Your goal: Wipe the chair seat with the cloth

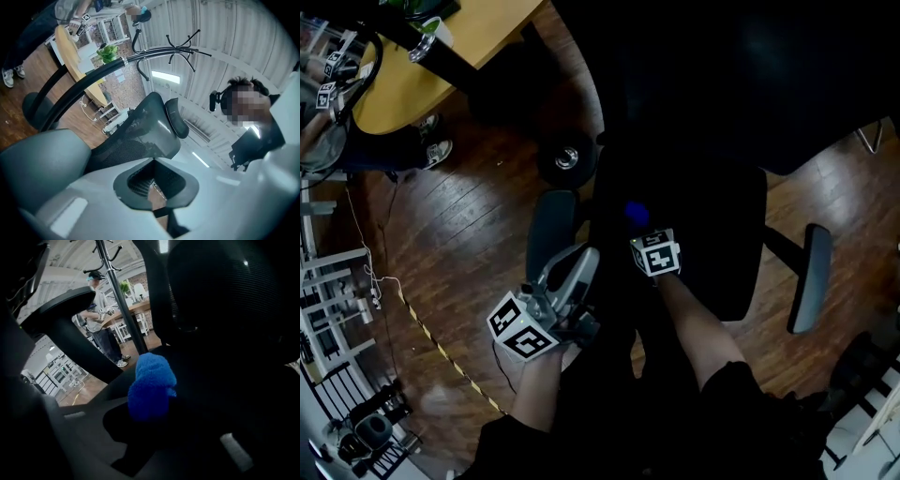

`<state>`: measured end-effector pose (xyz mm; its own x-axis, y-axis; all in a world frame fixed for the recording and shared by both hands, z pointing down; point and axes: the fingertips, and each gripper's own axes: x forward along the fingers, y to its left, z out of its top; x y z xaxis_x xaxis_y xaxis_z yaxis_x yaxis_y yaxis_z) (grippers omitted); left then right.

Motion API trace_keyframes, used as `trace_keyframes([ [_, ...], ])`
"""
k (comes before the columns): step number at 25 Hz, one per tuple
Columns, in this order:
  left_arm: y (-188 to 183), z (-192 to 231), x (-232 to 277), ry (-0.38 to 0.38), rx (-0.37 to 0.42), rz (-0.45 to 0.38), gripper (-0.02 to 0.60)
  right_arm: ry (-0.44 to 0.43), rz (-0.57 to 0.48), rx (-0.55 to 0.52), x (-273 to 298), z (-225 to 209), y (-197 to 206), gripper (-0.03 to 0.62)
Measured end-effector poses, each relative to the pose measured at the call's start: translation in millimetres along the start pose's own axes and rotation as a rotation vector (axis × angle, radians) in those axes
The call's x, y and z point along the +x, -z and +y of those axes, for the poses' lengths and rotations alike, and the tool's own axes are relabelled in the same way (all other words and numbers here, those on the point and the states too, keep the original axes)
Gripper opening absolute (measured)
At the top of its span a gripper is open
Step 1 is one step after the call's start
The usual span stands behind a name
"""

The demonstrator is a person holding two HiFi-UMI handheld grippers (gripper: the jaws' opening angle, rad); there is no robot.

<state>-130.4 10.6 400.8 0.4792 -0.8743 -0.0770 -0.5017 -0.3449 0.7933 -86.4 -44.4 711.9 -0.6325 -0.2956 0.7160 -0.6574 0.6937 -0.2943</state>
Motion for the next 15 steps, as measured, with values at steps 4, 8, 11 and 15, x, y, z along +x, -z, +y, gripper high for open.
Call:
trace_keyframes([
  [4, 12, -4, 12, 0.020, 0.006, 0.045, -0.008, 0.108, 0.024, 0.034, -40, -52, 29, 0.038],
  [8, 12, 0, 29, 0.040, -0.004, 0.089, -0.008, 0.241, 0.048, 0.080, -83, -119, 57, 0.038],
  [11, 16, -1, 47, 0.058, 0.002, 0.108, -0.008, 0.338, 0.027, 0.090, -129, -166, 59, 0.038],
  [15, 24, -8, 66, 0.086, 0.006, 0.130, -0.008, 0.476, 0.007, 0.183, -183, -227, 80, 0.038],
])
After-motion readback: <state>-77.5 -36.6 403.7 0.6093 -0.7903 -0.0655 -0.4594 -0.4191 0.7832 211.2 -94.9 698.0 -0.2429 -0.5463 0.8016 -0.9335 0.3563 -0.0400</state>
